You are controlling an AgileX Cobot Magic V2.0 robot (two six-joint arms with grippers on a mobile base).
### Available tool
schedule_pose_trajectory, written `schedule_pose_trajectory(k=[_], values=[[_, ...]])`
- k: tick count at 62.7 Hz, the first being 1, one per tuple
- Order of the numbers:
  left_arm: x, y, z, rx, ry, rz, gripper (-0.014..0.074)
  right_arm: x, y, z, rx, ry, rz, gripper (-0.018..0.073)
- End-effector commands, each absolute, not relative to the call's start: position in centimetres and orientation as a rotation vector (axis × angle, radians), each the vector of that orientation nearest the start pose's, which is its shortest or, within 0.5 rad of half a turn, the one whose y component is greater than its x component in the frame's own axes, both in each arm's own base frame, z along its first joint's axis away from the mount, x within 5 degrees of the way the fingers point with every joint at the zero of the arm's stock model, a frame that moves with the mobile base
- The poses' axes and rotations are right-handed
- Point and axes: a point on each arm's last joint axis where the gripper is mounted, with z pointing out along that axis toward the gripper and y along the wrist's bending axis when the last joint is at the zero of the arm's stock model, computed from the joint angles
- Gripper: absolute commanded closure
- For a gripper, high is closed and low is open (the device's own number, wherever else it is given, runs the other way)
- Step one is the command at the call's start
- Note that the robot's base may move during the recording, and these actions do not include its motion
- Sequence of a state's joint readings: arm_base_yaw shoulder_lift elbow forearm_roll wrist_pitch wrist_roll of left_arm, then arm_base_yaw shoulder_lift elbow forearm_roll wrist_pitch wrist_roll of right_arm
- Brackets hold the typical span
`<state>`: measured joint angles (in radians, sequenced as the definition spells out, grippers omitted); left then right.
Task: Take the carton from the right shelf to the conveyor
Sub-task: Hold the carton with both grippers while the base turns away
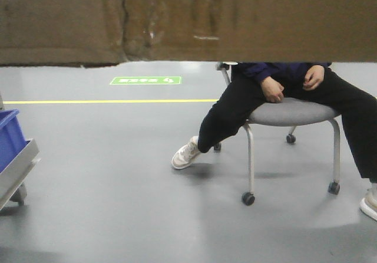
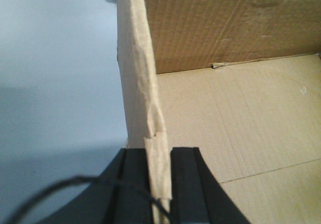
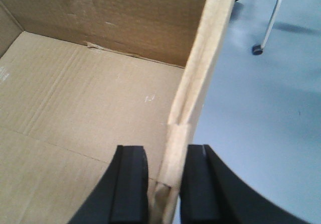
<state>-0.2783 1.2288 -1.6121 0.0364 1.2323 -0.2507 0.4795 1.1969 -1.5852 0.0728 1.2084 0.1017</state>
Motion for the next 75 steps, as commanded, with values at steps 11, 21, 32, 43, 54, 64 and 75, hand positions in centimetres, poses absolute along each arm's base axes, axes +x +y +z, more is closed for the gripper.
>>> schedule_pose_trajectory(k=[11, 21, 32, 43, 54, 64, 75], values=[[21.2, -5.1, 47.9, 0.030, 2.281, -0.149, 0.0604, 18.1, 9.6, 47.7, -0.467, 2.264, 0.327, 0.0629], [21.3, -5.2, 47.8, 0.030, 2.285, -0.148, 0.0604, 18.1, 9.6, 47.7, -0.467, 2.266, 0.327, 0.0629], [21.3, -5.2, 47.8, 0.030, 2.285, -0.148, 0.0604, 18.2, 9.7, 47.8, -0.464, 2.251, 0.342, 0.0629], [21.3, -5.2, 47.8, 0.030, 2.285, -0.148, 0.0604, 18.5, 9.9, 48.2, -0.451, 2.195, 0.357, 0.0629], [21.3, -5.2, 47.8, 0.030, 2.285, -0.148, 0.0604, 18.8, 10.1, 48.8, -0.433, 2.120, 0.374, 0.0629], [21.3, -5.2, 47.8, 0.030, 2.285, -0.148, 0.0604, 19.1, 10.2, 49.2, -0.421, 2.066, 0.386, 0.0629], [21.3, -5.2, 47.8, 0.030, 2.285, -0.148, 0.0604, 19.3, 10.3, 49.8, -0.406, 2.004, 0.399, 0.0629]])
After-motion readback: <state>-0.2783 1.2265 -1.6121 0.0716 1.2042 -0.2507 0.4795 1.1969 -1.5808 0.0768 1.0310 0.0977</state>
